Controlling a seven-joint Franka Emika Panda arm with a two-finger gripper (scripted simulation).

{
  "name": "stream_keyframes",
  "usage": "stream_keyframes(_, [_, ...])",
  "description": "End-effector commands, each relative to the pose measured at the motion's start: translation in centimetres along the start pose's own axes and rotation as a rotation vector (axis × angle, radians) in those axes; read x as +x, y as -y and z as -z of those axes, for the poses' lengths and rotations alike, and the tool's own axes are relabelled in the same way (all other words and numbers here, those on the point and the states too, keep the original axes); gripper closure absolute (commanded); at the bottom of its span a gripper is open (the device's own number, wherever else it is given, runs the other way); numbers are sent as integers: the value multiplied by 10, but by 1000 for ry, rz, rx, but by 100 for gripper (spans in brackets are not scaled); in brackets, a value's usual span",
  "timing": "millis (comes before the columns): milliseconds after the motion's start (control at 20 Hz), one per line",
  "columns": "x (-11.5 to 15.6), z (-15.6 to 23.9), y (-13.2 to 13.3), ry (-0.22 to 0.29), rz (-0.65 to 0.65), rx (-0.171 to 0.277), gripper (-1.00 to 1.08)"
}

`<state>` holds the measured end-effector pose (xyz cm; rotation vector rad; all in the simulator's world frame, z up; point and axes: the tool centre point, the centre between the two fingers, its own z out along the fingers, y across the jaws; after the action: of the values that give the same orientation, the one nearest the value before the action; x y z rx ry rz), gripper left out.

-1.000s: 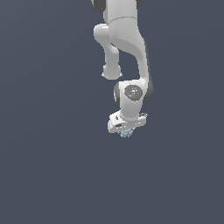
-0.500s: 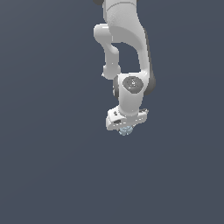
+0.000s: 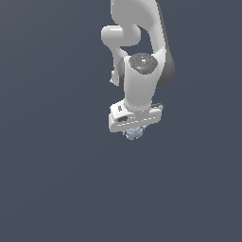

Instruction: Pick up the object and move it to a goal position.

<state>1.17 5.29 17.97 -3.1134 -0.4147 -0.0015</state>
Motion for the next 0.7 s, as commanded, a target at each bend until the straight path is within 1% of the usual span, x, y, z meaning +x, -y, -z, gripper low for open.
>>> stream_keyframes(0, [3,28,-6,0,0,0,108])
stream_keyframes(650, [23,159,-37,0,0,0,108])
